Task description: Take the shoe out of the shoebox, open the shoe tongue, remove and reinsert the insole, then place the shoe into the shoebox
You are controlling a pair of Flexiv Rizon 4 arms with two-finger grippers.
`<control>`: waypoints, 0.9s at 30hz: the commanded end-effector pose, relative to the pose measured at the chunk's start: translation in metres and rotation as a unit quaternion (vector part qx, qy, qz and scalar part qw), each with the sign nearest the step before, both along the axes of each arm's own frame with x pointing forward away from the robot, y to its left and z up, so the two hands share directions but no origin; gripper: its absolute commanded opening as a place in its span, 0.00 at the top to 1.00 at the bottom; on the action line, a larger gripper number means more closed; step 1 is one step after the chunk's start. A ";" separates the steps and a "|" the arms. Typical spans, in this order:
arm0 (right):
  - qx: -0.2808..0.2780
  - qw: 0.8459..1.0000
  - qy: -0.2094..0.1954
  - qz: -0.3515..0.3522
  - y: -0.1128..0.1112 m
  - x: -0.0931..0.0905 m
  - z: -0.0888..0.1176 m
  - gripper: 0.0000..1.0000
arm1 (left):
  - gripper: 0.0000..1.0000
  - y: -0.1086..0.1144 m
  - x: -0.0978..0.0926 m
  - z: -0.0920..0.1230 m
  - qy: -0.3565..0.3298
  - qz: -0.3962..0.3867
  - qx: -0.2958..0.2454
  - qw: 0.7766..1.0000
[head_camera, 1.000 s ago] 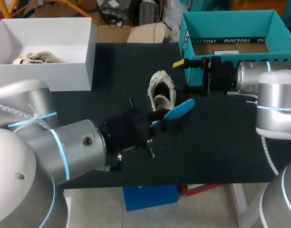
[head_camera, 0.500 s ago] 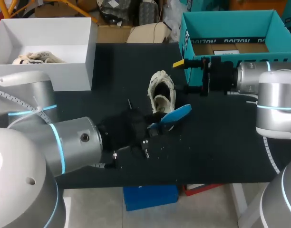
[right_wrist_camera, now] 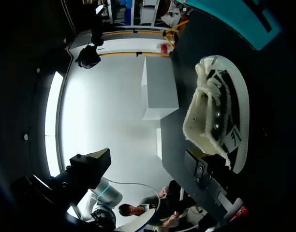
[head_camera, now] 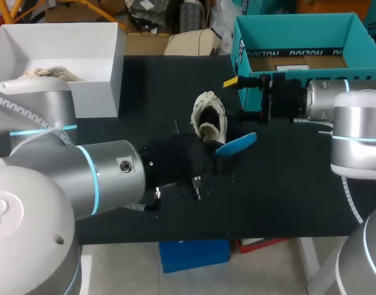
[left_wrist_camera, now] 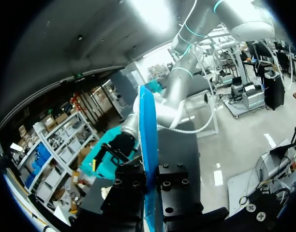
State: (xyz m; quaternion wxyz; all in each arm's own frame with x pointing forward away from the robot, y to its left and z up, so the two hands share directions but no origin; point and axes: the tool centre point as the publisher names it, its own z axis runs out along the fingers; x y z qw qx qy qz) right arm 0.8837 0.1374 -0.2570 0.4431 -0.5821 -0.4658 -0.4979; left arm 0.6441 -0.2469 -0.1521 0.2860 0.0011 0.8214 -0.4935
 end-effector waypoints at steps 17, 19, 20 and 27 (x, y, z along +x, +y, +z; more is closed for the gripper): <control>-0.001 1.000 0.000 -0.001 0.001 0.000 0.000 0.00 | 1.00 0.008 -0.013 0.015 -0.017 0.018 0.013 1.000; -0.001 1.000 0.000 -0.001 0.001 0.000 0.000 0.00 | 1.00 0.009 -0.009 0.008 -0.010 0.012 -0.019 1.000; -0.001 1.000 0.000 -0.001 0.001 0.000 0.000 0.00 | 1.00 0.009 -0.006 0.005 -0.006 0.011 -0.039 0.999; -0.001 1.000 0.000 -0.001 0.001 0.000 0.000 0.00 | 1.00 0.009 0.017 -0.007 0.016 0.008 -0.115 0.993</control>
